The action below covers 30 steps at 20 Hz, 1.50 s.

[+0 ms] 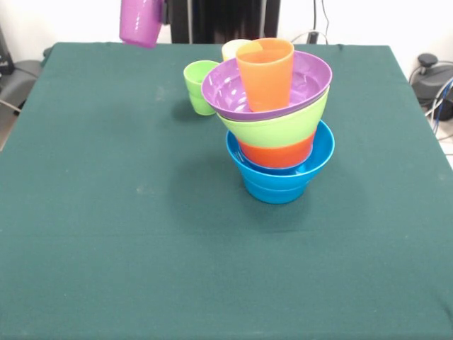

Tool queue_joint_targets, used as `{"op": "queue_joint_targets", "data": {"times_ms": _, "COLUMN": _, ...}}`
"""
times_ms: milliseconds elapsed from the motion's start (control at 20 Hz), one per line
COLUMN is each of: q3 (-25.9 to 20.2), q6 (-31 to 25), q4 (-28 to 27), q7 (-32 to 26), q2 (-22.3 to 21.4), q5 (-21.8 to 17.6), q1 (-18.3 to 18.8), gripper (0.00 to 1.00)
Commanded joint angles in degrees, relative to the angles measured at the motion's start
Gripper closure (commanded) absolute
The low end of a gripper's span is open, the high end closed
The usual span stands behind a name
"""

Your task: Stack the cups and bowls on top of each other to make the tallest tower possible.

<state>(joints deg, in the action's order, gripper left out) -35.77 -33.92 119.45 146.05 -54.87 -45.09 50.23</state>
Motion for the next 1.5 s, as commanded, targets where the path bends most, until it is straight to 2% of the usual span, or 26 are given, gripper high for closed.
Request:
{"op": "queue_joint_targets", "data": {"times_ms": 50, "q3": -1.0, "q6": 4.5, "q4": -6.5, "q7": -12.1, "q2": 8.4, "q5": -9.1, "q1": 0.0, "gripper": 1.0}}
{"op": "queue_joint_targets", "data": {"times_ms": 300, "q3": -0.5, "q6": 5.7, "q4": -8.3, "q7": -11.4, "q2": 11.1, "q5": -11.7, "q1": 0.1, "gripper": 1.0}}
{"op": "queue_joint_targets", "data": {"times_ms": 600, "q3": -0.9, "q6": 4.5, "q4": -10.3, "q7": -12.5, "q2": 13.2, "q5": -12.1, "q1": 0.3, "gripper": 1.0}}
{"op": "queue_joint_targets", "data": {"times_ms": 950, "q3": -0.2, "q6": 5.0, "q4": -15.4, "q7": -14.4, "q2": 20.7, "q5": -14.5, "q1": 0.7, "gripper": 1.0}}
{"op": "queue_joint_targets", "data": {"times_ms": 1500, "q3": -0.9, "q6": 4.4, "q4": -16.9, "q7": -15.0, "q2": 22.7, "q5": -15.1, "q1": 0.9, "gripper": 1.0}}
